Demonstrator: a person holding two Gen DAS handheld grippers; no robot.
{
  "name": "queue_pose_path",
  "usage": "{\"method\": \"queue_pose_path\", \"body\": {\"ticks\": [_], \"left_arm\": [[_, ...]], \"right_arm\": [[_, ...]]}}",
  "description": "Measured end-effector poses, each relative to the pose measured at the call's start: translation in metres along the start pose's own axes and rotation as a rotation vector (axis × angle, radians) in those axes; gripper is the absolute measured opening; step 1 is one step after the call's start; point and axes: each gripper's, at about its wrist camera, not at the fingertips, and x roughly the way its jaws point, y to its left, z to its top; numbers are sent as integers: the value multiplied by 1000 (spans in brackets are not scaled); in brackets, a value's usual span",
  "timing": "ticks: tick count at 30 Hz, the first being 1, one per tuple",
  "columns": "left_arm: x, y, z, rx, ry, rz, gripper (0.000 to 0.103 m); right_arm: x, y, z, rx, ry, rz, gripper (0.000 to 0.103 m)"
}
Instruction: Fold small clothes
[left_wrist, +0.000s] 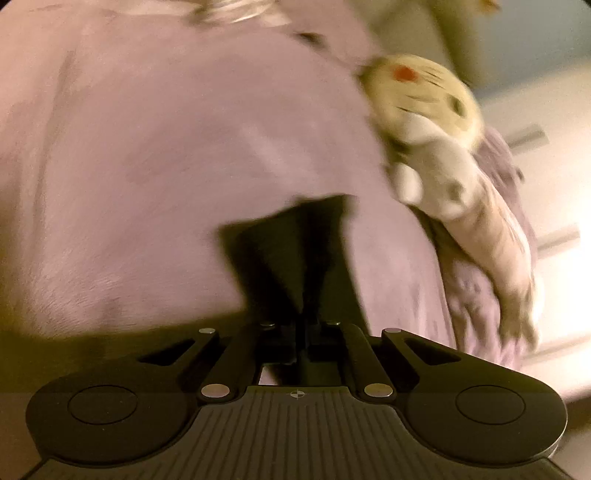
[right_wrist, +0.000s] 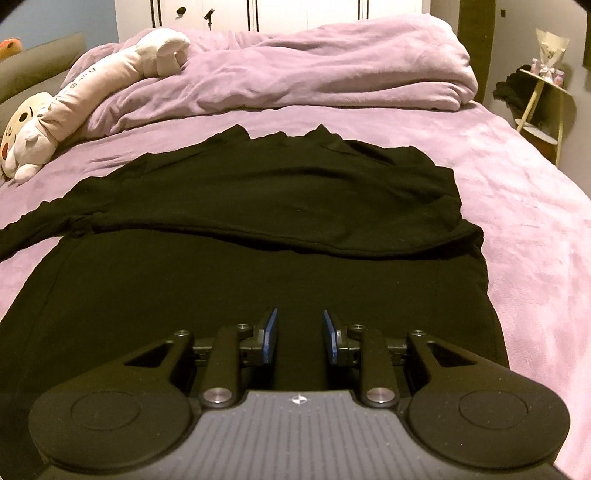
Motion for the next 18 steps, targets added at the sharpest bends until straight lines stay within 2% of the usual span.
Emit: {"method": "queue_pose_path", "body": {"ticks": [3,6,9,11,12,14,15,18], "left_arm": [[-13,-54,-20,220,18,-85,5],[-30,-128,-64,469,56,-226,5],[-46,-198,-128,679,166,-437,5],[-51,-232,-175,782,255,-531,6],[-51,-244,-197,827,302,-552,9],[-43,-258,-239,897,392,-548,30],[-37,-258,-254,916,432,-532,47],[-20,-241,-291,949,523,-425,50]], "right_arm": [[-4,-7,0,17,-15,2,26],[-8,-12,1,30,-28,1,26],[-12,-19,2,57,-46,1,26],[-17,-25,2,86,-58,3,26],[-20,-28,3,100,-65,4,26],[-24,-34,2,127,-72,7,26],[-26,-37,2,139,-71,12,26],[-25,-44,4,163,-49,41,26]]}}
